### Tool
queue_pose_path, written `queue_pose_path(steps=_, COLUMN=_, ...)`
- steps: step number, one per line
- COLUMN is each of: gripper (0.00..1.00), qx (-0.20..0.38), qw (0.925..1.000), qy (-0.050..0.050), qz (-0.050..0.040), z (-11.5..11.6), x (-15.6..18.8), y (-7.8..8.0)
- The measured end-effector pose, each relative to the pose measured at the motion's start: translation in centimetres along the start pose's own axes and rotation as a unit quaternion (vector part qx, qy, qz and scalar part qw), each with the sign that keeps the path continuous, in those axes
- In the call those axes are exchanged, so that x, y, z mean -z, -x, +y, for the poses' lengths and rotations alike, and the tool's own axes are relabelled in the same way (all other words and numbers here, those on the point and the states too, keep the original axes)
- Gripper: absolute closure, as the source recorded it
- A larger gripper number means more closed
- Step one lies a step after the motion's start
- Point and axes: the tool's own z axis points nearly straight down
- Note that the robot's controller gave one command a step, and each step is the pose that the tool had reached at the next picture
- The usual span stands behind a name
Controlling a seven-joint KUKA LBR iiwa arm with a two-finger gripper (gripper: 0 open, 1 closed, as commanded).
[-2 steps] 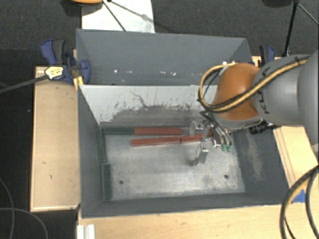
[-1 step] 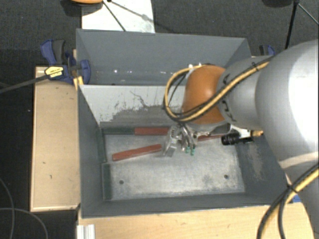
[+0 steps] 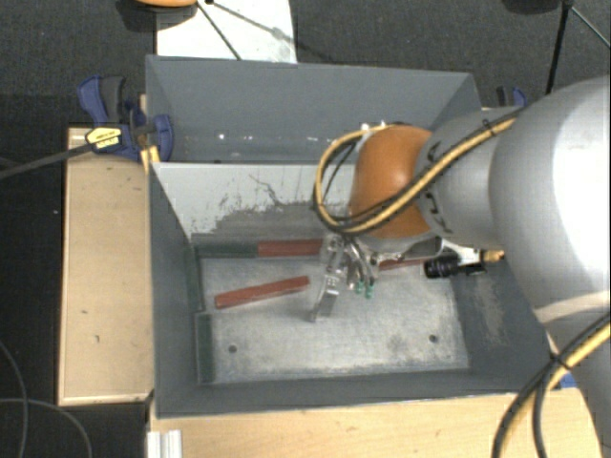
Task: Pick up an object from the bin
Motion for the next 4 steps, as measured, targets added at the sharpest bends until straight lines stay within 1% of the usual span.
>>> queue_pose_path(steps=1, gripper=0.00, qx=0.000, qw=1.0000, qy=0.000, qz=0.0000, z=0.0, x=0.0, y=0.0)
queue_pose_path(steps=2, gripper=1.00, qx=0.125, qw=0.9921, qy=0.000, qz=0.0005, z=7.3, x=0.1, y=-4.2)
queue_pose_path(steps=3, gripper=1.00, qx=0.125, qw=0.9921, qy=0.000, qz=0.0005, z=7.3, x=0.1, y=-4.2)
queue_pose_path(steps=4, gripper=1.00, qx=0.152, qw=0.9884, qy=0.001, qz=-0.0035, z=7.5, x=16.4, y=-2.3)
